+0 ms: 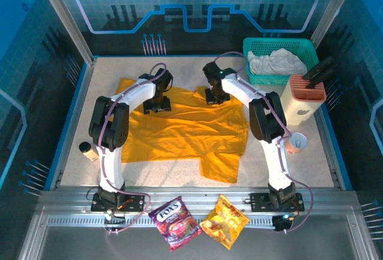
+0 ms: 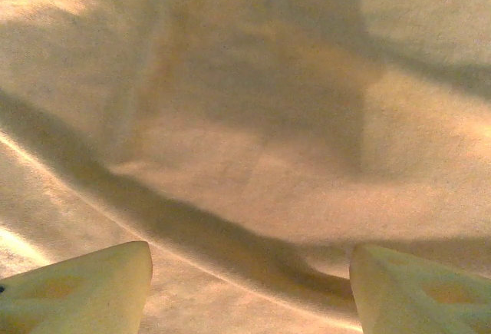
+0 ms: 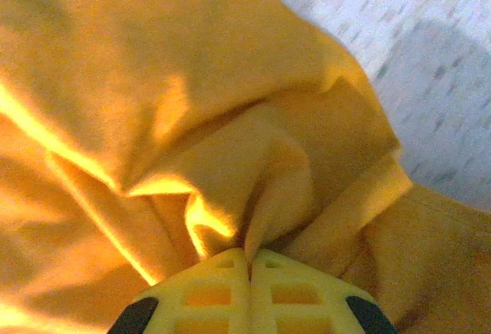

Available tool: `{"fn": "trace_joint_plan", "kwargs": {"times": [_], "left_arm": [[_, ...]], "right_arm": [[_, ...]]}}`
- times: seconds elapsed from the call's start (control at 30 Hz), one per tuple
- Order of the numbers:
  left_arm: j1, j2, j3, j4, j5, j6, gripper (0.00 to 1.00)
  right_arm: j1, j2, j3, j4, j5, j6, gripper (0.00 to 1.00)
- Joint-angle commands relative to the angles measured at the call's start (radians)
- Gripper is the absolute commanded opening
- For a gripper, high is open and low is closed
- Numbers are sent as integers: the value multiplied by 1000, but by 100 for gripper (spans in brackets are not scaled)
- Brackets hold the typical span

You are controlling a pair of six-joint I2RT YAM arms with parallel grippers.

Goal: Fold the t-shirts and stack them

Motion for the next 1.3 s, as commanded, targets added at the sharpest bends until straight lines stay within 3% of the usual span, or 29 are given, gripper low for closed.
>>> {"fn": "trace_joint_plan", "kwargs": {"times": [0.0,0.23,0.37,0.6,0.8,1.27], "left_arm": [[-1,-21,-4,-9,-3,5,70],[0,-22,-18,-7,-13,11,70],[-1,-21,-23,0,-8,8,70],[-1,-19,-20,1,-5,9,70],[0,-20,-27,-1,-12,12,70],[0,5,-24,9,-5,12,70]], "right_arm": [[57,-53,-82,44,-19,133,0],[50,-97,-38,4,17,56,32],[34,-95,92,-33,-13,-62,41],[-3,72,333,-96,-95,-188,28],[-24,239,498,-137,-147,-222,26],[-18,266,412,-85,-195,-192,23]]}}
